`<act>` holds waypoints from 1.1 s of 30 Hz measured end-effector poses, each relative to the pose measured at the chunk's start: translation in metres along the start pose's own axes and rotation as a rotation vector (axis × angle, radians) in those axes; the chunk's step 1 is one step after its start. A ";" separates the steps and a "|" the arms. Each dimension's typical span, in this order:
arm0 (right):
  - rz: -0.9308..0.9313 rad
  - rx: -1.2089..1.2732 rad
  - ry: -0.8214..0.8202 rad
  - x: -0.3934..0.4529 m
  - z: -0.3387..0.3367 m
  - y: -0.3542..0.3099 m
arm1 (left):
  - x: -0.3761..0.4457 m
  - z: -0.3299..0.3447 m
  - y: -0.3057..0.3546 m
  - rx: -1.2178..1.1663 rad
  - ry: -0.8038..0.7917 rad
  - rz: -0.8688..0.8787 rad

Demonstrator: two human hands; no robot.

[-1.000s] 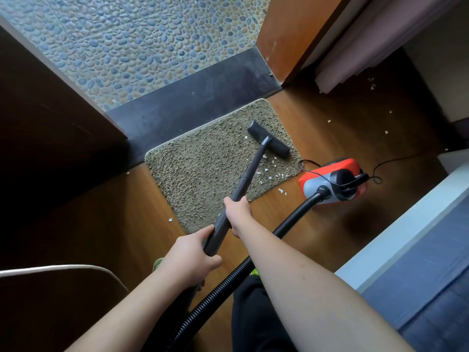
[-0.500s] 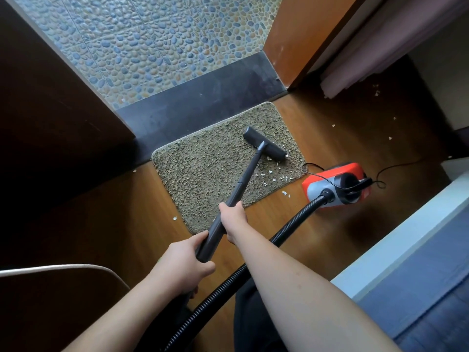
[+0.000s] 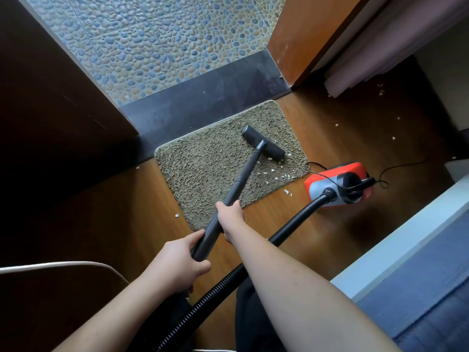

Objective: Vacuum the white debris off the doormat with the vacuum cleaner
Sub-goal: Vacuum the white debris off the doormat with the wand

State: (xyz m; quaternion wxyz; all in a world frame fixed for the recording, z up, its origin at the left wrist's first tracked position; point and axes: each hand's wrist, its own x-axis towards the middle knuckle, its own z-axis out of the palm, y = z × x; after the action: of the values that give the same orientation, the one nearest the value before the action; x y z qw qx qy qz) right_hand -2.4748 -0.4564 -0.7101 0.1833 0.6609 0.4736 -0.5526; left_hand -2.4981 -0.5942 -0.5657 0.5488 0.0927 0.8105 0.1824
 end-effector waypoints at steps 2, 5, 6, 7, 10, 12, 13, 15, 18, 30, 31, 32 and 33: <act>-0.006 -0.017 0.006 0.003 -0.006 -0.001 | 0.001 0.004 0.005 -0.029 0.003 -0.005; -0.012 -0.014 0.013 0.009 -0.013 -0.004 | 0.005 0.008 0.013 0.014 0.016 -0.002; -0.015 -0.008 0.014 0.011 -0.014 -0.006 | 0.007 0.010 0.016 0.019 0.017 0.002; -0.017 0.002 0.017 0.014 -0.014 -0.008 | 0.009 0.011 0.020 0.008 0.016 0.004; 0.003 0.041 0.005 0.022 -0.018 -0.012 | 0.012 0.013 0.033 -0.007 0.018 0.015; 0.006 0.045 0.005 0.024 -0.025 -0.017 | 0.015 0.015 0.040 0.003 0.018 0.025; 0.006 0.055 0.010 0.025 -0.029 -0.019 | 0.017 0.016 0.044 -0.005 0.015 0.031; 0.003 0.074 0.017 0.026 -0.037 -0.022 | 0.020 0.019 0.050 -0.016 0.009 0.044; -0.017 0.094 0.008 0.032 -0.046 -0.025 | 0.025 0.023 0.059 -0.027 -0.001 0.059; 0.018 0.102 -0.027 0.036 -0.037 -0.021 | 0.024 0.018 0.054 0.054 0.015 0.051; 0.022 0.095 -0.025 0.037 -0.032 -0.017 | 0.022 0.016 0.051 0.061 0.019 0.045; 0.029 0.087 -0.025 0.035 -0.029 -0.015 | 0.020 0.015 0.047 0.064 0.018 0.042; 0.027 0.083 -0.026 0.024 -0.027 -0.016 | 0.017 0.013 0.043 0.059 0.012 0.038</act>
State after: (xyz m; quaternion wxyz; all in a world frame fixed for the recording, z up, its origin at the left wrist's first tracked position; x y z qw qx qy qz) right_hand -2.4748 -0.4177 -0.7190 0.1692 0.6670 0.4392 -0.5776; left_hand -2.4947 -0.5464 -0.5679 0.5374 0.1232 0.8169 0.1695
